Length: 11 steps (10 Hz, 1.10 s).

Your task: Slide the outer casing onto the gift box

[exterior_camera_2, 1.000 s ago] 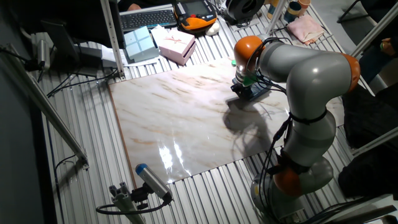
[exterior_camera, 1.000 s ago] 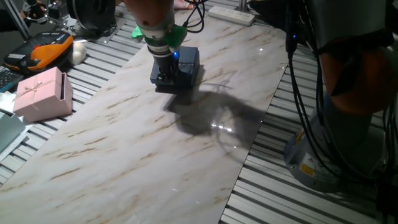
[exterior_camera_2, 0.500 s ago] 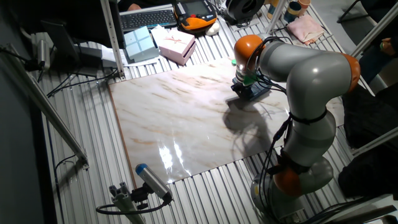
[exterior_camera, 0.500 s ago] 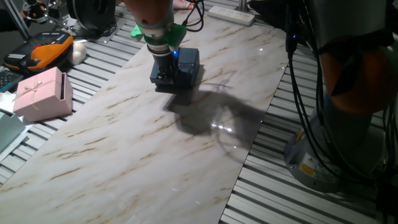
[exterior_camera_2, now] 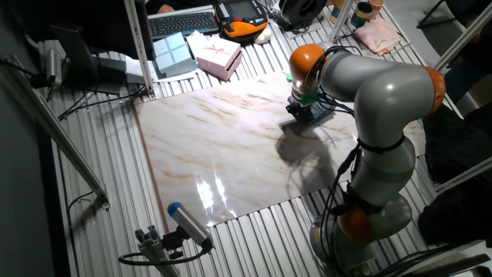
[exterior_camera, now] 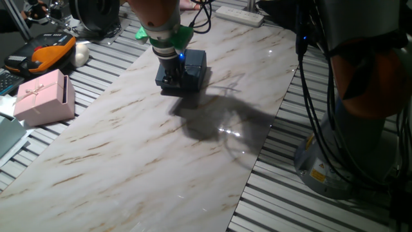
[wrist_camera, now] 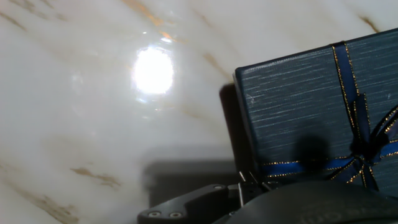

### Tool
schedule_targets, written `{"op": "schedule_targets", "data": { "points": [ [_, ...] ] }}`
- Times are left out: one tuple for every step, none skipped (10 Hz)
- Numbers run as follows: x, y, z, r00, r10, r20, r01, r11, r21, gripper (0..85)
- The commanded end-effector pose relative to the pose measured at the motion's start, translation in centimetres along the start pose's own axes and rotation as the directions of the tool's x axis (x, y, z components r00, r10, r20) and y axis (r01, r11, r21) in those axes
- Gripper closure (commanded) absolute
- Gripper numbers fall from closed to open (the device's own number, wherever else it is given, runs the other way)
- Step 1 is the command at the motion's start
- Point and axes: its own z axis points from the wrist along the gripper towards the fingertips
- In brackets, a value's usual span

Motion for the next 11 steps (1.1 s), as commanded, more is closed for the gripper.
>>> {"op": "schedule_targets", "data": {
  "points": [
    [-0.1, -0.2, 0.0, 1.0, -0.004, 0.0, 0.004, 1.0, -0.003, 85.0],
    [-0.1, -0.4, -0.1, 1.0, -0.009, -0.001, 0.009, 1.0, -0.006, 85.0],
    [-0.1, -0.5, -0.2, 1.0, -0.01, -0.001, 0.01, 1.0, -0.006, 85.0],
    [-0.1, -0.7, -0.3, 1.0, -0.015, -0.002, 0.015, 1.0, -0.01, 85.0],
    [-0.1, -0.9, -0.4, 1.0, -0.02, -0.005, 0.02, 1.0, -0.013, 85.0],
    [0.0, -1.0, -0.6, 1.0, -0.02, -0.006, 0.02, 1.0, -0.013, 85.0],
    [0.0, -1.1, -0.6, 1.0, -0.023, -0.006, 0.023, 1.0, -0.014, 85.0],
    [0.1, -1.3, -0.5, 1.0, -0.025, -0.006, 0.025, 1.0, -0.016, 85.0],
    [0.1, -1.3, -0.5, 1.0, -0.025, -0.006, 0.025, 1.0, -0.016, 85.0],
    [0.0, -1.3, -0.6, 1.0, -0.026, -0.009, 0.025, 1.0, -0.014, 85.0],
    [-0.1, -1.2, -1.0, 0.999, -0.027, -0.019, 0.027, 1.0, -0.014, 85.0]
  ]
}}
